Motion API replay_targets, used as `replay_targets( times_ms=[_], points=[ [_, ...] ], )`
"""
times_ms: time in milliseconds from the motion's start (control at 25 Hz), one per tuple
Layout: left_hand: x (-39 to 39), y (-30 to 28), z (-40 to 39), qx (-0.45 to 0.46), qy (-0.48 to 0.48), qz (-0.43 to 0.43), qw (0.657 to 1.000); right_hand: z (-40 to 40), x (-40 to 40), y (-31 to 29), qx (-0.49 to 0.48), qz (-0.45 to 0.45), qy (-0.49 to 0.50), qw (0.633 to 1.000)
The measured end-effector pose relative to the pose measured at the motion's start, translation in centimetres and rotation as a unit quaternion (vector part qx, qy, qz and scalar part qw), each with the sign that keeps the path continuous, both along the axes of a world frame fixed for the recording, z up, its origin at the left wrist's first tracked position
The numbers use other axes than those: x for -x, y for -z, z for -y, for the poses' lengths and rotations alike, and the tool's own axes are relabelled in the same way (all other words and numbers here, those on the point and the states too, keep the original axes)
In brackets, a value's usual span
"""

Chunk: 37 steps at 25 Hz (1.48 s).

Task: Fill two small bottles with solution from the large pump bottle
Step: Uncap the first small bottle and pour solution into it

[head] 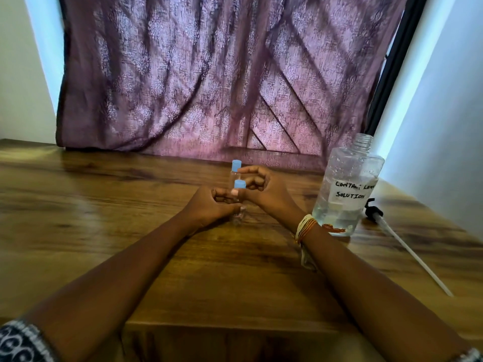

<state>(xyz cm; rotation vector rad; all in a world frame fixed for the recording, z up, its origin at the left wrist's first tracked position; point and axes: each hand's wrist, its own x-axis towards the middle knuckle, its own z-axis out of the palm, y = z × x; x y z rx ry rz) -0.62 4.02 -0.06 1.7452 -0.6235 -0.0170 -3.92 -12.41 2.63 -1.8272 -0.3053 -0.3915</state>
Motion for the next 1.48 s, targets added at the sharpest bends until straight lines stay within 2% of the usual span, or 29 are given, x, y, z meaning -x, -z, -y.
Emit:
replay_targets(
  times_ms=[160,240,360,480,600,680,880,1000,1080,1160,1280,1400,1480],
  points=[
    [0.0,0.0,0.1,-0.002,-0.006,-0.024,1.0,0.5,-0.5,-0.2,-0.086,-0.023,0.035,0.995],
    [0.0,0.0,0.2,-0.001,-0.002,-0.034,0.999,1.0,-0.8,0.0,-0.088,-0.035,0.077,0.993],
    [-0.2,0.2,0.3,0.014,0.003,-0.047,0.999,2.4,-1.5,0.7,0.006,-0.021,0.133,0.991],
    [-0.3,0.3,0.4,0.017,0.011,-0.056,0.998,3.2,-1.9,1.3,0.195,0.004,0.168,0.966],
    [-0.5,0.5,0.5,0.016,0.023,-0.051,0.998,3.4,-1.9,1.7,0.284,-0.056,0.168,0.942],
    [-0.6,0.6,0.5,0.01,0.041,-0.04,0.998,3.2,-1.7,1.7,0.287,-0.096,0.177,0.937],
    [0.3,0.3,0.6,0.002,0.05,-0.031,0.998,3.1,-0.8,1.1,0.224,-0.161,0.185,0.943],
    [0.8,0.2,0.7,-0.009,0.046,-0.02,0.999,3.3,0.6,0.5,0.254,-0.18,0.195,0.93],
    [1.1,0.3,0.7,-0.011,0.048,-0.011,0.999,3.2,2.4,-0.2,0.255,-0.116,0.234,0.931],
    [1.4,0.3,0.8,-0.009,0.051,-0.01,0.999,3.2,4.7,-1.1,0.228,0.0,0.276,0.934],
    [1.4,0.2,0.8,-0.024,0.047,-0.001,0.999,3.7,7.8,-3.0,0.202,0.143,0.31,0.918],
    [1.6,0.1,0.8,-0.034,0.042,0.004,0.999,5.7,9.7,-4.7,0.181,0.224,0.36,0.887],
    [1.8,0.2,0.8,-0.043,0.038,0.007,0.998,7.4,10.2,-5.1,0.183,0.277,0.424,0.843]
  ],
)
